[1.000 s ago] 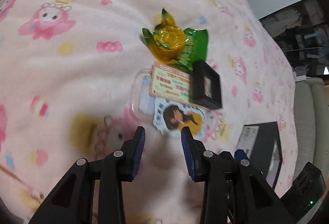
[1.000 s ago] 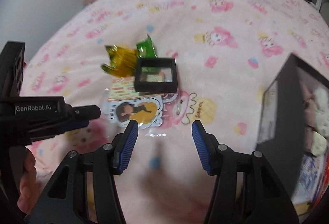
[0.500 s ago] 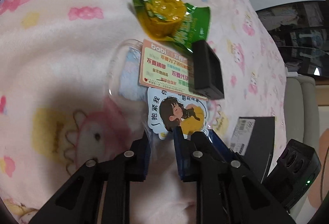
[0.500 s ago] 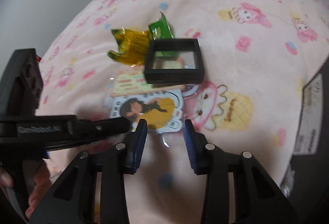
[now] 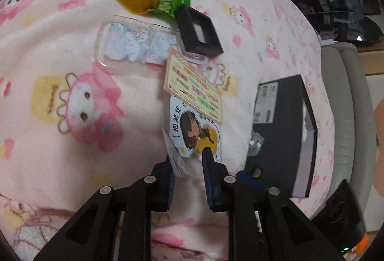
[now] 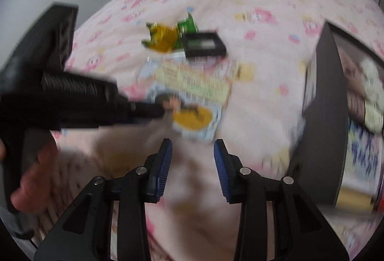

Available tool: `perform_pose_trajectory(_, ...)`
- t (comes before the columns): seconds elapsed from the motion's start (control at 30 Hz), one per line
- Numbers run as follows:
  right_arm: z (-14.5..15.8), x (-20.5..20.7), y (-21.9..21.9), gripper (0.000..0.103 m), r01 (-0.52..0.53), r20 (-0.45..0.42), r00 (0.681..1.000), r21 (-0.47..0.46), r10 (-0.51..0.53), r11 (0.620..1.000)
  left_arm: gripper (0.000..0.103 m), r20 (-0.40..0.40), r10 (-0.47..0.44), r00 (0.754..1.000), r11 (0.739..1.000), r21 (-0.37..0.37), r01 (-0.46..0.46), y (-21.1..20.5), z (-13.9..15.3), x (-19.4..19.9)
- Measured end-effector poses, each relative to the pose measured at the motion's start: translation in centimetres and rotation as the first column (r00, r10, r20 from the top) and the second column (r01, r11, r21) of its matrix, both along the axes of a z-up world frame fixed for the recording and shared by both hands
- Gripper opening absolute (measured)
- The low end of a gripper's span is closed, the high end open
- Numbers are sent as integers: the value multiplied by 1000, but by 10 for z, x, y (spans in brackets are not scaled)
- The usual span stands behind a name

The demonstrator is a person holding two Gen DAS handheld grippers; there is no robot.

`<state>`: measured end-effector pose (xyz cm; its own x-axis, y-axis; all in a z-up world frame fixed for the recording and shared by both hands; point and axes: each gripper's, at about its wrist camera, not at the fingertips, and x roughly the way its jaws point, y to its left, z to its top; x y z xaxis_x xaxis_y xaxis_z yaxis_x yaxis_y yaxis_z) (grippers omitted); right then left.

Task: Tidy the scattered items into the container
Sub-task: 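Reach the left gripper toward the printed card and photo card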

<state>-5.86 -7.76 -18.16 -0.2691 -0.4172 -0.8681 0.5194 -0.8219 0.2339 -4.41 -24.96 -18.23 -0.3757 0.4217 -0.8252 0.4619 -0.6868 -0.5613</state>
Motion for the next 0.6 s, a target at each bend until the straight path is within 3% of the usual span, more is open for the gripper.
perform_pose_trajectory(0.1,5,6,12,37,35,7,999,-27,-35,999,17,-45,96,994,991,-85,-100,-7,17,16)
perform_pose_trajectory(0.27,15,-10,-6,39,16,-54,998,31,-15,999,17,-25,238,971,955,-179,-238,-38,15,17)
perform_pose_trajectory(0.33,18,-17,-12,53,8,-47,999,-14,-9,1000,17,-38,232,972,942,-241,-234,-37,12,6)
perform_pose_trajectory(0.4,9,-25,-16,55,18,-15,1000,-30,-18,999,17,-28,191,981,943,-272,-191,-34,2,-9)
perform_pose_trajectory(0.5,-12,-40,-22,55,52,38,998,-10,-51,999,17,15,129,992,971,-203,-123,-29,-19,-27)
perform_pose_trajectory(0.6,-32,-54,-32,55,76,82,994,-5,-76,997,18,31,126,992,971,-208,-117,-29,-29,-33)
